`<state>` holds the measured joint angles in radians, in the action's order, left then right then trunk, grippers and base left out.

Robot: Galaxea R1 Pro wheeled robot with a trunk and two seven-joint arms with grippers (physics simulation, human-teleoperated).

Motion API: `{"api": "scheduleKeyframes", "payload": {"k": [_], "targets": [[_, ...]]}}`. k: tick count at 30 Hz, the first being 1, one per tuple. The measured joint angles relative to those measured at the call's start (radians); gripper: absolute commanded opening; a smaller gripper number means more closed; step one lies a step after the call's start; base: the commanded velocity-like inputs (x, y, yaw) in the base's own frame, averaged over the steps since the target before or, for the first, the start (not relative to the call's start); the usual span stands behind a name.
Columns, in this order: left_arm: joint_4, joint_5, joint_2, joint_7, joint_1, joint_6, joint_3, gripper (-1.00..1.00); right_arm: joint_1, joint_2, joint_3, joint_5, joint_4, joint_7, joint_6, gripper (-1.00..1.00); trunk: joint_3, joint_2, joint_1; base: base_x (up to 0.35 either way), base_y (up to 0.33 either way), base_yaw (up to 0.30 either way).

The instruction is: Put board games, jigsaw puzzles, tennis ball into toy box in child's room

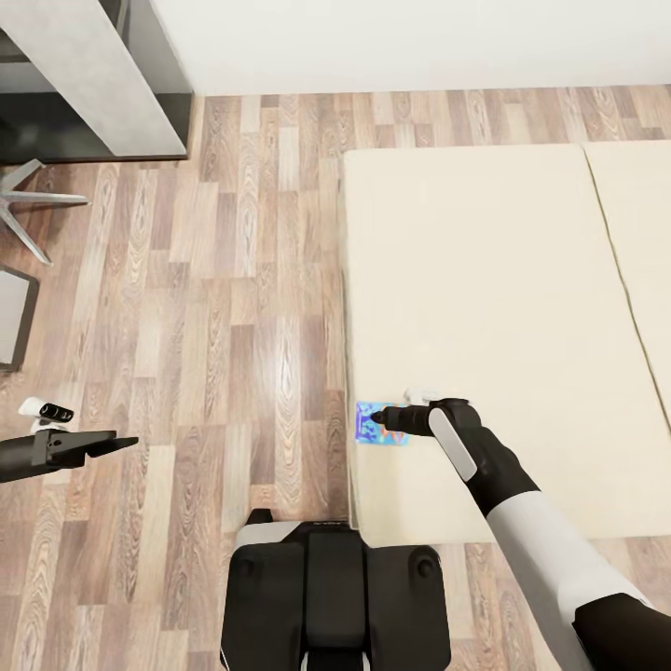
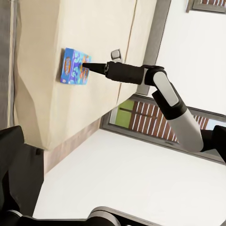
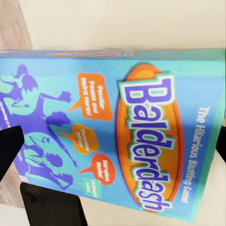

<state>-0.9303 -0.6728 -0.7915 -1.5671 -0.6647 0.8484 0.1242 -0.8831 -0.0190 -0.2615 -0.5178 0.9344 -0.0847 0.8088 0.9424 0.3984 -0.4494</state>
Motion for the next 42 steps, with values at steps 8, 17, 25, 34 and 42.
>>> {"api": "scheduleKeyframes", "payload": {"k": [8,17,25,34,42], "targets": [[0.001,0.000,0.000,0.000,0.000,0.000,0.000,1.00,0.000,0.000,0.000,0.000,0.000,0.000,0.000,1.00,0.000,0.000,0.000,0.000,0.052,0.000],[0.002,-0.001,0.000,0.000,0.000,0.000,0.000,1.00,0.000,0.000,0.000,0.001,0.000,0.000,0.000,1.00,0.000,0.000,0.000,0.000,0.029,0.000],[0.002,0.000,0.000,0.000,0.000,0.000,0.000,1.00,0.000,0.000,0.000,0.000,0.000,0.000,0.000,1.00,0.000,0.000,0.000,0.000,0.065,0.000],[0.002,0.000,0.000,0.000,0.000,0.000,0.000,1.00,0.000,0.000,0.000,0.000,0.000,0.000,0.000,1.00,0.000,0.000,0.000,0.000,0.003,0.000],[0.002,0.000,0.000,0.000,0.000,0.000,0.000,1.00,0.000,-0.001,0.000,0.000,0.000,0.001,0.000,1.00,0.000,0.000,0.000,0.000,0.000,0.000]]}}
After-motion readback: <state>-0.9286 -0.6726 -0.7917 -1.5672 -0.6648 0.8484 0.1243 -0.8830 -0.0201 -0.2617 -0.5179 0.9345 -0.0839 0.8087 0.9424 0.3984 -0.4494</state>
